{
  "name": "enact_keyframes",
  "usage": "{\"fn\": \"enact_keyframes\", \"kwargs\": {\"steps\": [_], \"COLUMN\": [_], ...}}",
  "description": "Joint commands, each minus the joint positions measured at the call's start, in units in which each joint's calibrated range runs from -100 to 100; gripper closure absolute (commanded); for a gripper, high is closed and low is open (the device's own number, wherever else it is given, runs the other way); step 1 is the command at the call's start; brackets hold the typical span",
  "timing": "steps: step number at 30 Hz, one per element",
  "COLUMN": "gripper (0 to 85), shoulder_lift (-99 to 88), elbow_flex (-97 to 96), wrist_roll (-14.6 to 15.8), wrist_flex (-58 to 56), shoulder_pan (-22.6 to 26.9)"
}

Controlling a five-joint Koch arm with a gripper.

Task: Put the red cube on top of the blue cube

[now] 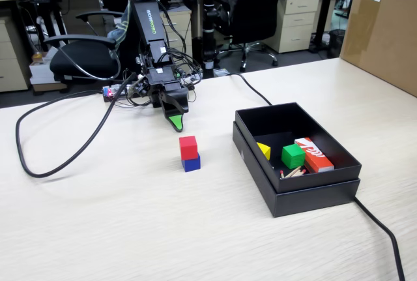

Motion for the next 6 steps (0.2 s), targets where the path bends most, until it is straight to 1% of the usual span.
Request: {"fn": "enact_keyframes", "kwargs": {"steps": [1, 6], "gripper": [37.2, 37.2], "shoulder_lift": [0.04, 0.04], "elbow_flex": [-0.84, -0.84], "wrist_roll": [-0.15, -0.15], "wrist_flex": [-0.57, -0.57], "shoulder_pan": [-0.10, -0.10]}}
